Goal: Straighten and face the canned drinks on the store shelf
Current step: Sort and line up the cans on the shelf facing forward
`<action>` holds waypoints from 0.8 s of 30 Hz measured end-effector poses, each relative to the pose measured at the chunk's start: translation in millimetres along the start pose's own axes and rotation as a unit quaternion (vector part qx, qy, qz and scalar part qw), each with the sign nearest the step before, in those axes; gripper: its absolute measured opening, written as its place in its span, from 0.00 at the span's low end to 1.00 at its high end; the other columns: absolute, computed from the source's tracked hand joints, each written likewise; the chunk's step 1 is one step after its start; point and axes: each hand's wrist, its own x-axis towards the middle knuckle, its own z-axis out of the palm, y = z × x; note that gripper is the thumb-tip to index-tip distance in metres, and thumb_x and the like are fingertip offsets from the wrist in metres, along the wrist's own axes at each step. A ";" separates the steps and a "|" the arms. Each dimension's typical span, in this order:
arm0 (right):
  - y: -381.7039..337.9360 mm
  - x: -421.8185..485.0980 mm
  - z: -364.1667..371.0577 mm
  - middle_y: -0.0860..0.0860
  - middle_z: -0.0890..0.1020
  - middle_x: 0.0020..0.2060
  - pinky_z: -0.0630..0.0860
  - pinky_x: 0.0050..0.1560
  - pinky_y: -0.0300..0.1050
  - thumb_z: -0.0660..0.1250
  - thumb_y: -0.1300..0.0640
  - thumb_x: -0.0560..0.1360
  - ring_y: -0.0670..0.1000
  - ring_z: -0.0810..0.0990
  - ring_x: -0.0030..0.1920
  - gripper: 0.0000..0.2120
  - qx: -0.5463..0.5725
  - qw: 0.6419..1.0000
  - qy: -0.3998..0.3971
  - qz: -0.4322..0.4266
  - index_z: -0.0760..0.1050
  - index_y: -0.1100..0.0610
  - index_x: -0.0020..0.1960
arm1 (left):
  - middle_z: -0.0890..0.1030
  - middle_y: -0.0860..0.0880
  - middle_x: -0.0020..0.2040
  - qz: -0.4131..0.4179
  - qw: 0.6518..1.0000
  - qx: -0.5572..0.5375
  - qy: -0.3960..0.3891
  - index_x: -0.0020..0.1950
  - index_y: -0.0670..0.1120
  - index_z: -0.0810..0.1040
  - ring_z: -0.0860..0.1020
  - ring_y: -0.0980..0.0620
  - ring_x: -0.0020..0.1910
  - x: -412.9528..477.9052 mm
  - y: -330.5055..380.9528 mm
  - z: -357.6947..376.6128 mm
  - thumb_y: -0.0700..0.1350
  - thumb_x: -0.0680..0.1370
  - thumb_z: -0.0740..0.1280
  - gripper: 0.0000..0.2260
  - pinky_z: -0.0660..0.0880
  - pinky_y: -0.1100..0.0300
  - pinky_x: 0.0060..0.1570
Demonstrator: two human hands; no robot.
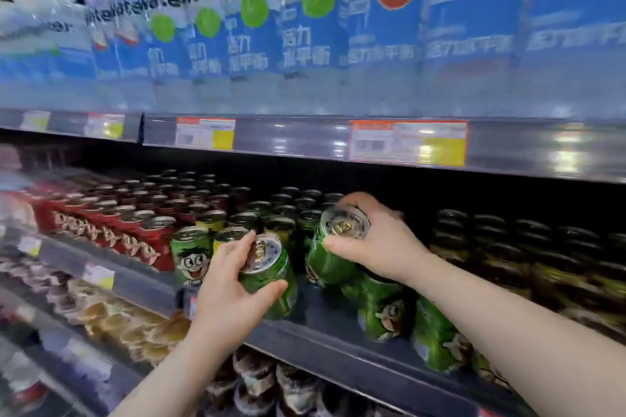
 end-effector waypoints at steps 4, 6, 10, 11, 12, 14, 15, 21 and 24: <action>8.0 15.8 21.9 0.47 0.77 0.51 0.72 0.53 0.40 0.72 0.45 0.67 0.47 0.76 0.51 0.23 -0.104 0.987 -0.107 0.064 0.72 0.49 0.59 | 0.65 0.61 0.57 0.015 0.998 0.015 -0.051 0.72 0.54 0.63 0.65 0.62 0.57 12.4 -22.2 1.0 0.61 0.59 0.68 0.42 0.61 0.68 0.55; 9.9 16.6 29.0 0.47 0.78 0.50 0.73 0.51 0.40 0.71 0.44 0.67 0.48 0.77 0.50 0.23 -0.140 0.974 -0.157 0.082 0.72 0.49 0.58 | 0.64 0.60 0.60 0.038 0.995 0.038 -0.089 0.73 0.55 0.61 0.66 0.60 0.62 15.8 -28.3 8.4 0.61 0.60 0.67 0.41 0.60 0.70 0.57; 17.4 20.9 34.0 0.48 0.80 0.45 0.76 0.48 0.44 0.68 0.41 0.65 0.49 0.78 0.46 0.18 -0.205 0.956 -0.199 0.066 0.74 0.50 0.50 | 0.63 0.56 0.68 0.075 0.986 0.053 -0.142 0.74 0.54 0.58 0.62 0.56 0.70 22.9 -34.2 22.2 0.62 0.64 0.69 0.41 0.56 0.69 0.64; 19.0 22.5 31.6 0.48 0.78 0.45 0.75 0.49 0.44 0.65 0.37 0.64 0.49 0.77 0.47 0.20 -0.232 0.950 -0.200 0.055 0.74 0.50 0.47 | 0.65 0.54 0.68 0.098 0.982 0.073 -0.141 0.74 0.53 0.60 0.63 0.55 0.69 25.3 -33.9 24.5 0.61 0.66 0.70 0.40 0.57 0.68 0.64; 19.7 24.2 28.8 0.48 0.75 0.45 0.74 0.50 0.44 0.61 0.35 0.61 0.49 0.76 0.48 0.23 -0.261 0.944 -0.198 0.036 0.75 0.50 0.46 | 0.69 0.53 0.65 0.137 0.975 0.112 -0.135 0.73 0.50 0.64 0.68 0.52 0.66 28.4 -34.4 26.8 0.62 0.66 0.69 0.38 0.61 0.65 0.64; 20.7 28.3 24.8 0.49 0.74 0.49 0.73 0.54 0.45 0.58 0.34 0.61 0.50 0.75 0.51 0.27 -0.294 0.935 -0.200 0.004 0.78 0.52 0.50 | 0.78 0.51 0.55 0.195 0.956 0.183 -0.121 0.65 0.47 0.74 0.77 0.49 0.55 33.6 -36.1 31.6 0.66 0.63 0.63 0.36 0.72 0.57 0.55; 20.3 30.5 23.8 0.49 0.76 0.52 0.73 0.56 0.46 0.61 0.37 0.64 0.50 0.75 0.53 0.26 -0.296 0.933 -0.204 -0.002 0.78 0.52 0.54 | 0.80 0.52 0.51 0.203 0.950 0.208 -0.119 0.62 0.47 0.77 0.79 0.49 0.51 35.7 -37.0 33.9 0.67 0.61 0.60 0.36 0.75 0.55 0.49; 15.4 65.6 34.6 0.47 0.77 0.53 0.69 0.60 0.38 0.65 0.54 0.75 0.45 0.75 0.56 0.12 -0.211 0.961 -0.178 -0.014 0.79 0.52 0.57 | 0.80 0.56 0.53 0.207 0.938 0.258 -0.108 0.58 0.54 0.73 0.70 0.49 0.59 44.5 -54.3 42.0 0.71 0.65 0.58 0.30 0.75 0.49 0.48; 19.5 94.7 56.7 0.50 0.78 0.55 0.68 0.57 0.37 0.65 0.58 0.74 0.48 0.75 0.58 0.13 -0.208 0.967 -0.146 -0.024 0.78 0.53 0.58 | 0.77 0.51 0.60 0.234 0.936 0.245 -0.099 0.64 0.53 0.70 0.68 0.50 0.61 45.1 -62.9 38.0 0.71 0.72 0.52 0.30 0.73 0.49 0.51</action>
